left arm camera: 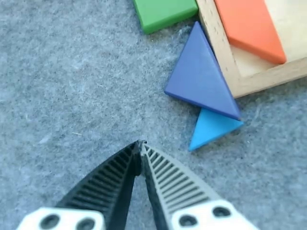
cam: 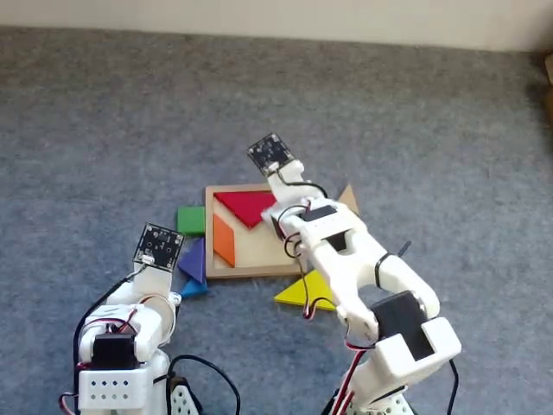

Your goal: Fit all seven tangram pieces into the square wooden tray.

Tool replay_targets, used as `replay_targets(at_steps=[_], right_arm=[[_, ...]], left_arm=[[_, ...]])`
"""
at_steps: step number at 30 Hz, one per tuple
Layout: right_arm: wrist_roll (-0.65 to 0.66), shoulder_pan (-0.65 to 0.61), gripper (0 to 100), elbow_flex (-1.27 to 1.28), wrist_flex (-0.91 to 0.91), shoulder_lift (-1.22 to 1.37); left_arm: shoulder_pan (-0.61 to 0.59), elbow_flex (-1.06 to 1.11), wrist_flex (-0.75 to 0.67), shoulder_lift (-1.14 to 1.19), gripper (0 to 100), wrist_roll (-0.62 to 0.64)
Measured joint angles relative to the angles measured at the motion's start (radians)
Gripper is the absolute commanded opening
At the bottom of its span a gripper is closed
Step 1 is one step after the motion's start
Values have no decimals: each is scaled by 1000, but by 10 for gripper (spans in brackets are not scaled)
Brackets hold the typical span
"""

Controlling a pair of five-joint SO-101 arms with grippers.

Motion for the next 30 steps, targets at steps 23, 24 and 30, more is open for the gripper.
replay_targets(at_steps=[23,24,30], right_arm=[[-6,-3,11,204,-160,-227],[-20,-3,15,219,-160,-245],[-236,-8,17,267,-160,-361]], left_arm=[[0,0,0,0,7,0],[0,0,0,0,7,0],[0,0,0,0,7,0]])
